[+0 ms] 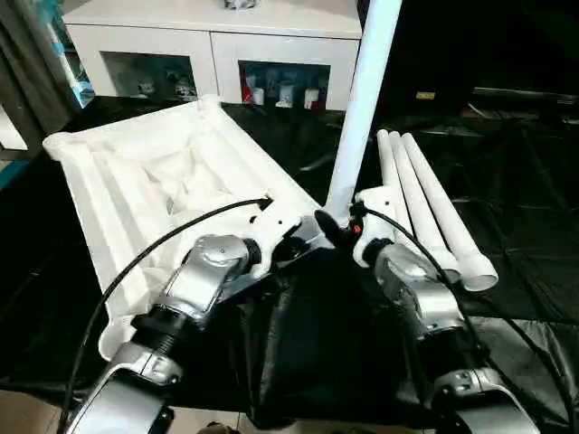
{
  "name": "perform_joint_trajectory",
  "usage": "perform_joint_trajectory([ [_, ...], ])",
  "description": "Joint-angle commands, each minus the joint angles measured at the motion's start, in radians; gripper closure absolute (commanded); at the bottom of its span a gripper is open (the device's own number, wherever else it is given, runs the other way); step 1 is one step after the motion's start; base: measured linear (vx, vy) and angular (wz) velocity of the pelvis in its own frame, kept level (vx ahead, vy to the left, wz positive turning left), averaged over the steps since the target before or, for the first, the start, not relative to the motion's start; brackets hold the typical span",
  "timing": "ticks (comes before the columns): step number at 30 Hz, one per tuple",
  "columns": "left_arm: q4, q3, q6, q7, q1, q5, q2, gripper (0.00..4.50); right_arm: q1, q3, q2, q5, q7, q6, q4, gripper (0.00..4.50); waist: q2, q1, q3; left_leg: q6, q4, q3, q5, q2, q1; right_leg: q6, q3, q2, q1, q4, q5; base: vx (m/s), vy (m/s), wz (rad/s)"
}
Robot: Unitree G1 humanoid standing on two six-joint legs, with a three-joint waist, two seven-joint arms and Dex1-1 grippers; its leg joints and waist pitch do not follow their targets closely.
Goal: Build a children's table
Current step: Rotate leg to tighten
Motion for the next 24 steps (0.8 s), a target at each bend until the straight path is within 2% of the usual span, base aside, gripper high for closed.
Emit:
perform_joint_trajectory([
  [1,-0.030,-0.027,-0.029,-0.038,-0.018,-0.024,-0.026,4.50,0.013,0.037,0.022,0.001,0.046,0.028,0.051,0.83,0.005,0.002,-0.063,-0.008,-0.081,-0.012,-0.330,0.023,0.020,-0.174,0.045,-0.061,0.030,-0.096,-0.333,0.000,0.000,0.00],
  [2,-0.039,-0.029,-0.034,-0.052,-0.011,-0.027,-0.016,4.50,0.013,0.043,0.013,0.000,0.067,0.024,0.044,0.75,0.005,0.002,-0.063,-0.002,-0.082,-0.012,-0.310,0.022,0.016,-0.180,0.044,-0.060,0.035,-0.091,-0.303,0.000,0.000,0.00],
  [4,-0.064,-0.031,-0.054,-0.106,0.010,-0.037,0.020,4.50,0.022,0.077,-0.027,-0.003,0.161,0.024,0.008,0.75,0.005,0.003,-0.064,0.003,-0.081,-0.012,-0.306,0.023,0.016,-0.184,0.043,-0.060,0.036,-0.090,-0.288,0.000,0.000,0.00],
  [5,-0.074,-0.031,-0.057,-0.129,0.018,-0.041,0.034,4.50,0.027,0.092,-0.043,-0.004,0.202,0.024,-0.009,0.75,0.005,0.003,-0.066,0.009,-0.079,-0.012,-0.281,0.023,0.011,-0.191,0.044,-0.061,0.041,-0.085,-0.252,0.000,0.000,0.00],
  [8,-0.102,-0.035,-0.068,-0.192,0.040,-0.053,0.075,4.50,0.041,0.111,-0.086,0.012,0.298,0.037,-0.064,0.75,0.004,0.002,-0.068,0.029,-0.076,-0.010,-0.242,0.024,0.007,-0.211,0.044,-0.060,0.045,-0.078,-0.186,0.000,0.000,0.00],
  [10,-0.123,-0.042,-0.071,-0.242,0.055,-0.061,0.109,4.50,0.047,0.123,-0.120,0.017,0.357,0.036,-0.093,0.75,0.007,0.004,-0.072,0.038,-0.073,-0.009,-0.210,0.026,0.012,-0.231,0.044,-0.058,0.044,-0.071,-0.129,0.000,0.000,0.00],
  [12,-0.155,-0.045,-0.067,-0.302,0.075,-0.073,0.150,4.50,0.057,0.139,-0.168,0.029,0.442,0.040,-0.140,0.75,0.005,0.007,-0.072,0.054,-0.070,-0.007,-0.172,0.026,0.010,-0.253,0.044,-0.057,0.048,-0.061,-0.056,0.000,0.000,0.00],
  [14,-0.162,-0.045,-0.065,-0.314,0.079,-0.076,0.158,4.50,0.060,0.142,-0.177,0.031,0.460,0.041,-0.150,0.75,0.007,0.009,-0.073,0.064,-0.068,-0.006,-0.155,0.026,0.013,-0.265,0.044,-0.055,0.047,-0.057,-0.023,0.000,0.000,0.00],
  [20,-0.189,-0.038,-0.076,-0.405,0.108,-0.097,0.239,4.50,0.095,0.155,-0.255,0.062,0.600,0.053,-0.235,0.75,0.007,0.017,-0.070,0.065,-0.070,-0.004,-0.177,0.028,0.015,-0.265,0.044,-0.057,0.048,-0.058,-0.040,0.000,0.000,0.00],
  [24,-0.187,-0.029,-0.076,-0.413,0.112,-0.098,0.255,4.50,0.116,0.166,-0.267,0.058,0.617,0.054,-0.244,1.12,0.004,0.016,-0.064,0.037,-0.074,-0.004,-0.235,0.027,0.017,-0.248,0.046,-0.061,0.044,-0.070,-0.156,0.000,0.000,0.00],
])
